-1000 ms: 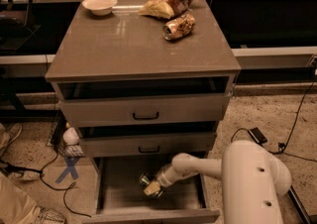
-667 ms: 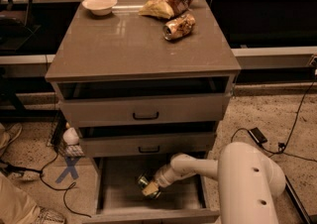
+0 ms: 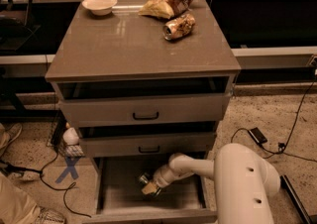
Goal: Place green can into bottom drawer
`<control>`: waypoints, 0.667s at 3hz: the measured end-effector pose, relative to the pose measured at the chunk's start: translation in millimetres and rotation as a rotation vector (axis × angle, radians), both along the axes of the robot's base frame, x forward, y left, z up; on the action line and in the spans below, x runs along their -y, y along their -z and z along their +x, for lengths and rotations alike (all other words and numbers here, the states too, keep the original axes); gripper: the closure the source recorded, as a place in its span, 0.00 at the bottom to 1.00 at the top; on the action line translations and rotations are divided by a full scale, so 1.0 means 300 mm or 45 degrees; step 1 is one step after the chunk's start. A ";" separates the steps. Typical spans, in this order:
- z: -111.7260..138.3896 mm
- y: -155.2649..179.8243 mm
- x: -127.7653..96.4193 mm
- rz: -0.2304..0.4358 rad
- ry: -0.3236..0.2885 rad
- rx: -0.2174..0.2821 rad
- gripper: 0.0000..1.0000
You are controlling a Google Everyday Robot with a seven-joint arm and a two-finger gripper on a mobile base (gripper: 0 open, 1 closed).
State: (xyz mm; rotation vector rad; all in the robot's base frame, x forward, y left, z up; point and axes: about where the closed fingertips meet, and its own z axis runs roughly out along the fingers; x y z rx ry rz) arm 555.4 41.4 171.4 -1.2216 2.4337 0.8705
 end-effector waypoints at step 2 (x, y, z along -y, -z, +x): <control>0.003 -0.065 0.159 -0.036 0.112 0.026 0.00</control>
Offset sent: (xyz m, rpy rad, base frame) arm 0.0034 -0.1191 0.0820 -0.0670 -0.0999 -0.1952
